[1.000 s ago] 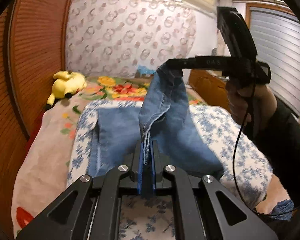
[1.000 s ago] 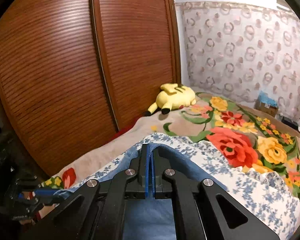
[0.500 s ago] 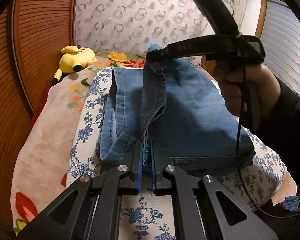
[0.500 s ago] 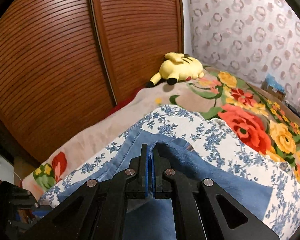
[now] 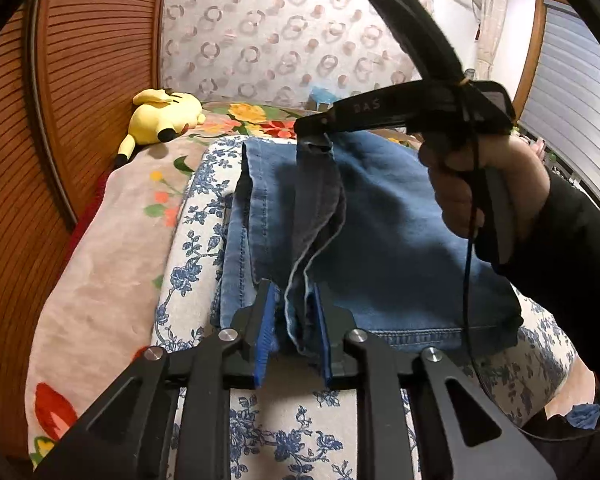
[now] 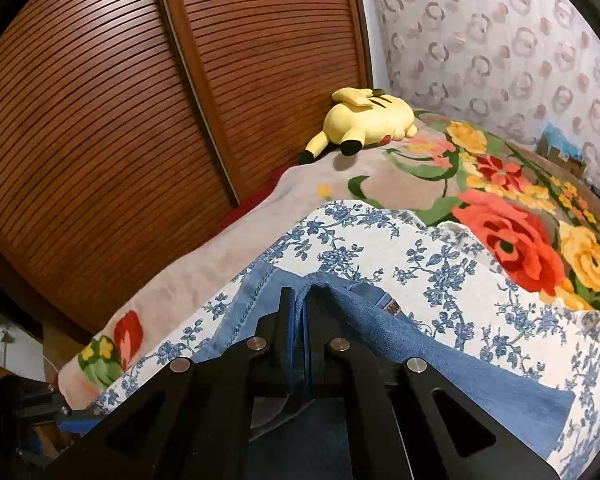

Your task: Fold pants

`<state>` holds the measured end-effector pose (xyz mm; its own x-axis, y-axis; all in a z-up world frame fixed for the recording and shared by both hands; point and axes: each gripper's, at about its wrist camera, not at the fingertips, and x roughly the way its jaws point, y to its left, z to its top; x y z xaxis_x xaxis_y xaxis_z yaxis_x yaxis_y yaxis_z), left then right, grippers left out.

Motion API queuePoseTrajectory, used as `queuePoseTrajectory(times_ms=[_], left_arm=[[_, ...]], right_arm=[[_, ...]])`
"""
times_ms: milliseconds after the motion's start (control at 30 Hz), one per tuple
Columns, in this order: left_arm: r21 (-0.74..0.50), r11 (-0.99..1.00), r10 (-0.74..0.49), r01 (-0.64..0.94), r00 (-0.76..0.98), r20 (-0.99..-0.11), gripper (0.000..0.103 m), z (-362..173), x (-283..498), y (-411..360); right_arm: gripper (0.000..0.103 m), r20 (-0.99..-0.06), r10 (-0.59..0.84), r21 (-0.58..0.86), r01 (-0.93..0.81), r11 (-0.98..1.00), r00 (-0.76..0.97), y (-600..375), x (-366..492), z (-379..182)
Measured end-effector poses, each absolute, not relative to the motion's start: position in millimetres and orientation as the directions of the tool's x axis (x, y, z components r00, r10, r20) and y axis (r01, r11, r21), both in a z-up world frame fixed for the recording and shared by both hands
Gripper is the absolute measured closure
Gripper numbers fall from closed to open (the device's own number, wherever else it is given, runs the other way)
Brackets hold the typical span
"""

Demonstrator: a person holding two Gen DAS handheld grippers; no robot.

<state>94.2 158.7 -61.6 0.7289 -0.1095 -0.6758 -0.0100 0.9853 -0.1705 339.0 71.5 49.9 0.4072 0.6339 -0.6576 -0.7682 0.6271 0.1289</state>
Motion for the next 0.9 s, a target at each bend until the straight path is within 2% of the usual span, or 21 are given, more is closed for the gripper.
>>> queuePoseTrajectory(times_ms=[67, 133, 167, 200, 433, 567, 633, 733, 833, 867, 900], left_arm=[[-0.167, 0.986, -0.105, -0.014, 0.724, -0.682, 0.081, -64.6, 97.3, 159.3], [-0.167, 0.986, -0.103, -0.018, 0.719, -0.688, 0.081, -67.7, 99.9, 159.5], [-0.165, 0.986, -0.1, -0.021, 0.716, -0.691, 0.081, -69.4, 101.0, 160.0], [-0.162, 0.986, -0.095, -0.027, 0.713, -0.695, 0.081, -71.3, 101.9, 160.6], [-0.12, 0.989, -0.029, -0.084, 0.693, -0.72, 0.08, -82.8, 106.0, 170.9], [-0.121, 0.989, -0.026, -0.09, 0.69, -0.723, 0.074, -86.2, 104.8, 173.2], [-0.121, 0.988, -0.022, -0.096, 0.688, -0.725, 0.071, -86.5, 105.2, 173.5], [-0.116, 0.988, -0.013, -0.103, 0.689, -0.724, 0.059, -84.6, 104.2, 174.2], [-0.111, 0.989, -0.015, -0.094, 0.693, -0.721, 0.057, -80.4, 103.8, 172.9], [-0.108, 0.99, -0.013, -0.094, 0.695, -0.719, 0.051, -79.5, 103.6, 171.8], [-0.105, 0.99, -0.01, -0.093, 0.701, -0.713, 0.042, -77.2, 103.2, 170.2]], right_arm=[[0.096, -0.661, 0.639, 0.14, -0.772, 0.62, 0.393, 70.7, 341.8, 49.9], [0.081, -0.667, 0.631, 0.133, -0.77, 0.624, 0.396, 68.3, 343.3, 50.8], [0.067, -0.667, 0.629, 0.129, -0.77, 0.625, 0.399, 67.3, 343.3, 51.4], [0.061, -0.665, 0.63, 0.126, -0.77, 0.625, 0.402, 65.8, 342.8, 52.5], [0.06, -0.625, 0.617, 0.07, -0.753, 0.654, 0.478, 33.9, 331.1, 66.6], [0.06, -0.62, 0.575, 0.006, -0.73, 0.684, 0.533, 19.9, 325.5, 60.2], [0.06, -0.635, 0.558, 0.003, -0.72, 0.694, 0.535, 17.5, 326.3, 51.8], [0.06, -0.645, 0.553, 0.02, -0.712, 0.702, 0.527, 10.5, 323.8, 41.9], [0.06, -0.648, 0.556, 0.036, -0.708, 0.705, 0.521, 2.2, 317.2, 36.9], [0.06, -0.647, 0.557, 0.041, -0.706, 0.707, 0.52, -2.0, 314.6, 35.7], [0.057, -0.646, 0.555, 0.041, -0.701, 0.711, 0.524, -6.7, 312.0, 34.7]])
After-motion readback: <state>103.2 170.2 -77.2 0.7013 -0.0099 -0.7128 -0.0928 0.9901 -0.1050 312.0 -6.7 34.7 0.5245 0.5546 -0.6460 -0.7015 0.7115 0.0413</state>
